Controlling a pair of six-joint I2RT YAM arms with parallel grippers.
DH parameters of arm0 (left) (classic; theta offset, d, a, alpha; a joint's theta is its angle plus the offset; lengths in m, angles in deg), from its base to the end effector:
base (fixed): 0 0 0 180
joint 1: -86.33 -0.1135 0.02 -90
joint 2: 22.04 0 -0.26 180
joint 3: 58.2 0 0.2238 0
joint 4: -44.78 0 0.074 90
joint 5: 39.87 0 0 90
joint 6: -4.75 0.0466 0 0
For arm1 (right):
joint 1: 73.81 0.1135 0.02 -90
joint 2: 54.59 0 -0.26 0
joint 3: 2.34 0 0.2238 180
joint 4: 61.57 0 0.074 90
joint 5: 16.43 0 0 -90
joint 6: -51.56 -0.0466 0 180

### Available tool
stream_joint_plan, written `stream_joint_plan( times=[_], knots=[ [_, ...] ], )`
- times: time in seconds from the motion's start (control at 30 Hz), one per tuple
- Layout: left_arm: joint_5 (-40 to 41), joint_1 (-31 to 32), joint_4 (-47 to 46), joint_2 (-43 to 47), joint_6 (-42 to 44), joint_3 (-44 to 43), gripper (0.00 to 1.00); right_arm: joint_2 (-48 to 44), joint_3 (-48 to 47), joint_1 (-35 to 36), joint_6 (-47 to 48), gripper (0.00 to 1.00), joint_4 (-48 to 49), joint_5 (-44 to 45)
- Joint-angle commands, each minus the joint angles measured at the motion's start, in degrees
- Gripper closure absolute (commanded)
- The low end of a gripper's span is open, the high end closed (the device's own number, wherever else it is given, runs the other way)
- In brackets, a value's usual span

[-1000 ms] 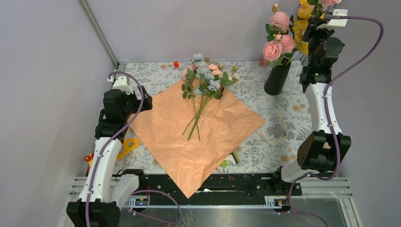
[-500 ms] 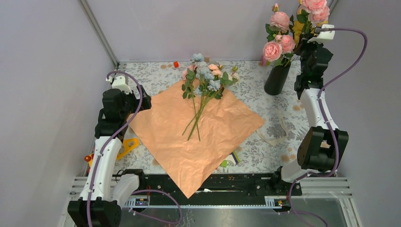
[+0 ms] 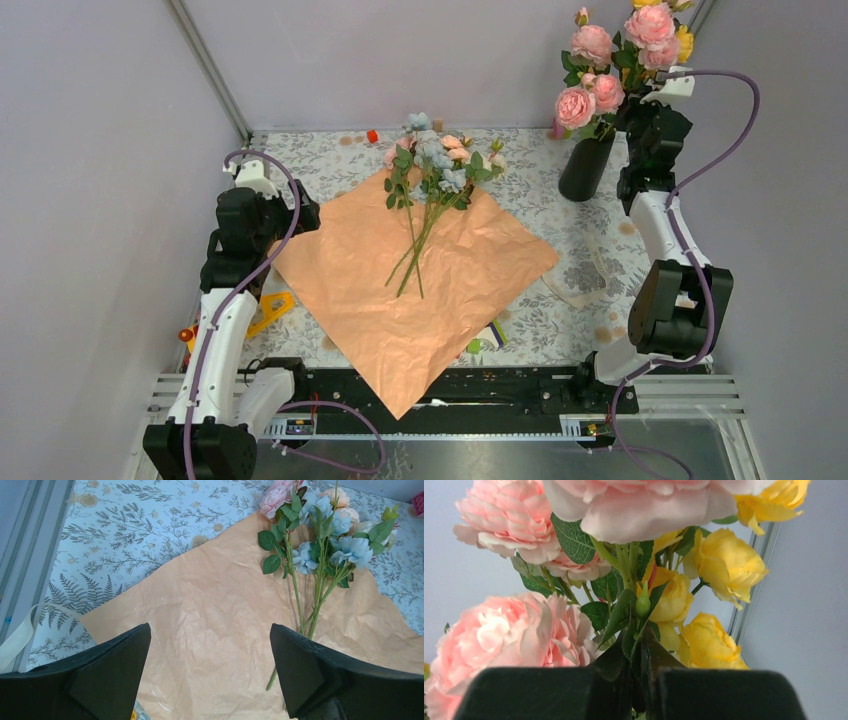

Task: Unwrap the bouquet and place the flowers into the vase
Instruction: Insert the fake flower into the vase.

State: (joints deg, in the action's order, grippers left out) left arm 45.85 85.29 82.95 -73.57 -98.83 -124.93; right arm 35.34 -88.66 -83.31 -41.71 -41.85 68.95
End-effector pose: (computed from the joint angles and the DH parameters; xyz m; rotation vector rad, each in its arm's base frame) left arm 0.1852 -0.0001 0.3287 -0.2029 1.9664 -0.2163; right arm 0.3545 -0.0555 0.3928 0.0746 1.2885 -0.0412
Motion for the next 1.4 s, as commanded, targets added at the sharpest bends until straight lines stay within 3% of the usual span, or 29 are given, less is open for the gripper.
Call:
stream_joint_plan(
  times=[0.0,0.67,1.37],
  knots=[
    [-1.15,-0.28,-3.19,0.42,-0.82,-0.33,0.01,-0.65,1.54,0.24,-0.51,0.95,0.81,-1.69],
    [-3.41,-0.28,-3.89,0.72,-2.15,0.15,0.01,1.5,4.83,1.15,0.61,0.89,-3.3,-2.89],
    [-4.47,-0.28,-3.64,0.95,-2.32,0.16,0.01,-1.52,6.74,1.15,1.78,0.59,-4.24,-2.57]
  ],
)
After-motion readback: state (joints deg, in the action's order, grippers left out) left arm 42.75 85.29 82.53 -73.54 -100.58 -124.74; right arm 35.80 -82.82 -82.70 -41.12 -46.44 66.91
